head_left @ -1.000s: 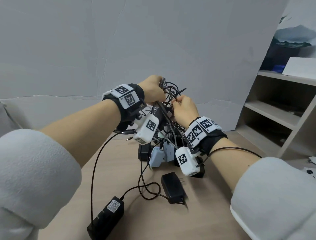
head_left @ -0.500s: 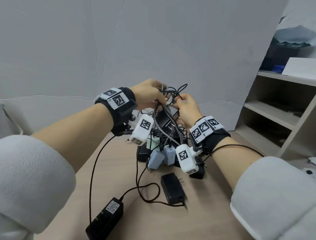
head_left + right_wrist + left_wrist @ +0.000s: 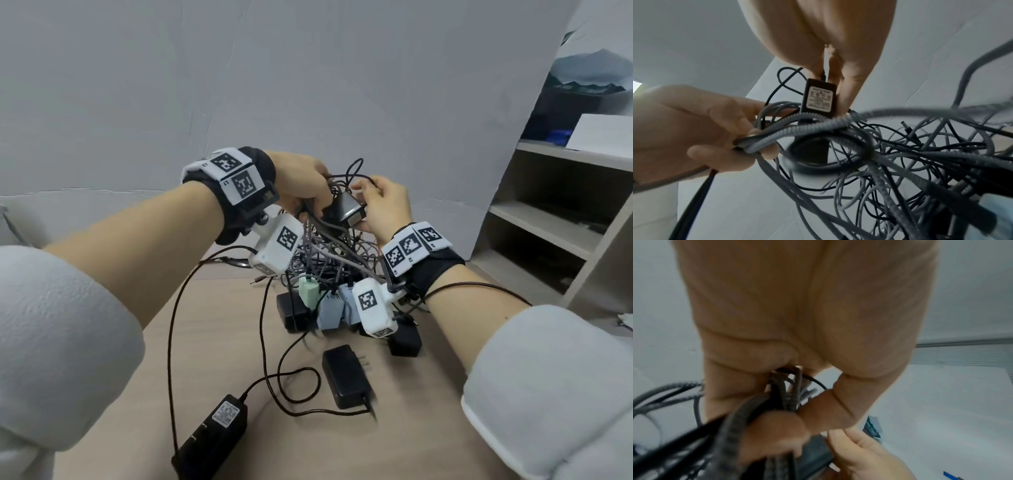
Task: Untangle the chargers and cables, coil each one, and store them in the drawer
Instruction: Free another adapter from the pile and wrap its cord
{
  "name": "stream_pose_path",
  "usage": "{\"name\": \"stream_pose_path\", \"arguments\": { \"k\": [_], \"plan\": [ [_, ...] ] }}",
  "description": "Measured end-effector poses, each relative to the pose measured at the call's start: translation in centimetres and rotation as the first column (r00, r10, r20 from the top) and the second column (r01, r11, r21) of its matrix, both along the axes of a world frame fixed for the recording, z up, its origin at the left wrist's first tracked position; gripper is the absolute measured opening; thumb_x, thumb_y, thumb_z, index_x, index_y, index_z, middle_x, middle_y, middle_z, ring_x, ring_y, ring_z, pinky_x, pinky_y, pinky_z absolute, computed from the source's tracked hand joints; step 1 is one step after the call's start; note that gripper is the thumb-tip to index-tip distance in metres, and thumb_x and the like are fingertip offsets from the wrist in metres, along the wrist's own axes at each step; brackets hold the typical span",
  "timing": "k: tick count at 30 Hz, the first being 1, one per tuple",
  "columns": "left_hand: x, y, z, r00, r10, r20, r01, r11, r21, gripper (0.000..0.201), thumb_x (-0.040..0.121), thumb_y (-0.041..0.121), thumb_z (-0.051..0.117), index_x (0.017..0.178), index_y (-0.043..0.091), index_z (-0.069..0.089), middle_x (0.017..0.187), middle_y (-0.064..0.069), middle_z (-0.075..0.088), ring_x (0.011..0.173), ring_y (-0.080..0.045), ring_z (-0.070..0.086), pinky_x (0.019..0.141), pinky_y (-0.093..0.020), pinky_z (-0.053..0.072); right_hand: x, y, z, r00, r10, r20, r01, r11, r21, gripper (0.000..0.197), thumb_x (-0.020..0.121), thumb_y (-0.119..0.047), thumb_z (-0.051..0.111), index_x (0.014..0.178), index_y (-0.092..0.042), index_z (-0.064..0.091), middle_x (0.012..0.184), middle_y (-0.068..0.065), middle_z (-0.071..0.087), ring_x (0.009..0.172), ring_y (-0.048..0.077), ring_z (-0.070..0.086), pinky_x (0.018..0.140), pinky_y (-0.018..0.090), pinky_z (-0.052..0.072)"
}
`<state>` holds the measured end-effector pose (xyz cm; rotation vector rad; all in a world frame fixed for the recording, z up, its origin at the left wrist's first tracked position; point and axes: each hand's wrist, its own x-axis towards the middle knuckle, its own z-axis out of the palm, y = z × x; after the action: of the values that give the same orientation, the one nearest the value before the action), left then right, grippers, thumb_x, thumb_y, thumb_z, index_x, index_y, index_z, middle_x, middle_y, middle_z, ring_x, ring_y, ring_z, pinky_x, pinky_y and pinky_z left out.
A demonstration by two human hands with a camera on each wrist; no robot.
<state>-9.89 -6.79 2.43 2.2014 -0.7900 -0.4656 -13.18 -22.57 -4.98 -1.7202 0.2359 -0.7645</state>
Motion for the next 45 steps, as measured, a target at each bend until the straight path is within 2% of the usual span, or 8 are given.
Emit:
{"name": "stream_pose_path", "arguments": {
  "k": [12,18,23,28,33,37,41,45],
  "plan": [
    [1.1,-0.5,-3.1,0.995,-0.02,0.093,0.012,0.996,0.09,0.043,0.09,-0.012,0.053,0.13,0.0,0.043,0.119,-0.027,0.061,0.083,-0.038,0.071,0.077,-0.056,0.06,-0.1,-1.6,1.3,0.996,-0.087,0.03,0.087,0.996,-0.008,0.029,0.101,-0.011,0.045,0.086,-0.022,0.068,0.071,0.003,0.072,0.075,0.022,0.069,0.078,0.036,0.058],
    [3.7,0.5,-1.8,0.907,0.206,0.367,-0.148,0.972,-0.181,0.045,0.094,-0.006,0.052,0.137,0.006,0.05,0.102,-0.009,0.066,0.064,-0.015,0.067,0.046,-0.021,0.053,-1.6,-4.1,3.6,0.997,-0.077,-0.012,0.074,0.987,-0.143,0.016,0.096,-0.005,0.055,0.086,-0.011,0.066,0.064,0.001,0.052,0.055,0.012,0.046,0.059,0.025,0.043],
    [3.9,-0.5,-0.8,0.896,0.1,0.432,0.012,0.968,-0.25,0.055,0.087,-0.013,0.055,0.137,0.01,0.054,0.126,-0.007,0.064,0.071,-0.003,0.065,0.055,-0.014,0.05,-3.5,-4.4,6.9,0.996,0.049,0.08,-0.035,0.987,-0.159,0.02,0.092,-0.025,0.07,0.077,-0.012,0.07,0.052,-0.003,0.046,0.05,0.02,0.047,0.049,0.027,0.047],
    [1.8,-0.4,-0.6,0.928,-0.163,0.336,0.178,0.984,-0.014,0.083,0.084,-0.002,0.073,0.153,0.024,0.034,0.145,0.0,0.056,0.107,-0.016,0.066,0.095,-0.037,0.056,-3.2,-4.5,8.9,0.965,-0.001,0.264,0.03,0.994,-0.104,0.029,0.096,-0.03,0.065,0.071,-0.017,0.07,0.048,-0.003,0.043,0.047,0.022,0.046,0.052,0.029,0.046],
    [-1.1,0.1,-2.7,0.984,-0.176,-0.005,0.176,0.984,0.041,0.103,0.085,0.018,0.078,0.16,0.03,0.008,0.135,0.0,0.056,0.088,-0.027,0.076,0.066,-0.033,0.062,-2.8,-4.8,8.2,0.957,-0.158,0.244,0.185,0.979,-0.091,0.026,0.1,-0.028,0.06,0.077,-0.019,0.068,0.07,-0.001,0.065,0.048,0.011,0.048,0.05,0.024,0.048],
    [-2.4,-0.5,-5.9,0.966,-0.197,-0.169,0.223,0.964,0.146,0.11,0.074,0.056,0.076,0.16,0.036,0.01,0.137,-0.01,0.058,0.097,-0.031,0.073,0.079,-0.049,0.062,-2.7,-4.3,6.9,0.976,-0.093,0.195,0.111,0.99,-0.083,0.026,0.104,-0.02,0.052,0.083,-0.014,0.065,0.09,0.005,0.076,0.042,0.002,0.052,0.048,0.022,0.047],
    [-2.9,-1.8,-7.7,0.947,-0.184,-0.262,0.233,0.957,0.17,0.077,0.092,0.069,0.047,0.157,0.046,0.013,0.156,-0.007,0.037,0.104,-0.036,0.069,0.082,-0.053,0.061,-2.3,-3.6,6.2,0.99,-0.059,0.132,0.066,0.997,-0.045,0.027,0.106,-0.02,0.044,0.085,-0.014,0.061,0.075,0.003,0.076,0.051,0.013,0.058,0.058,0.026,0.05],
    [-1.7,-1.0,-6.2,0.965,-0.12,-0.235,0.148,0.983,0.106,0.041,0.102,0.048,0.049,0.138,0.029,0.055,0.116,-0.004,0.065,0.092,-0.03,0.074,0.075,-0.044,0.063,-2.0,-4.0,6.4,0.988,-0.085,0.13,0.088,0.996,-0.016,0.03,0.106,-0.016,0.041,0.081,-0.012,0.058,0.062,0.005,0.063,0.053,0.019,0.056,0.063,0.034,0.05]
  ]
}}
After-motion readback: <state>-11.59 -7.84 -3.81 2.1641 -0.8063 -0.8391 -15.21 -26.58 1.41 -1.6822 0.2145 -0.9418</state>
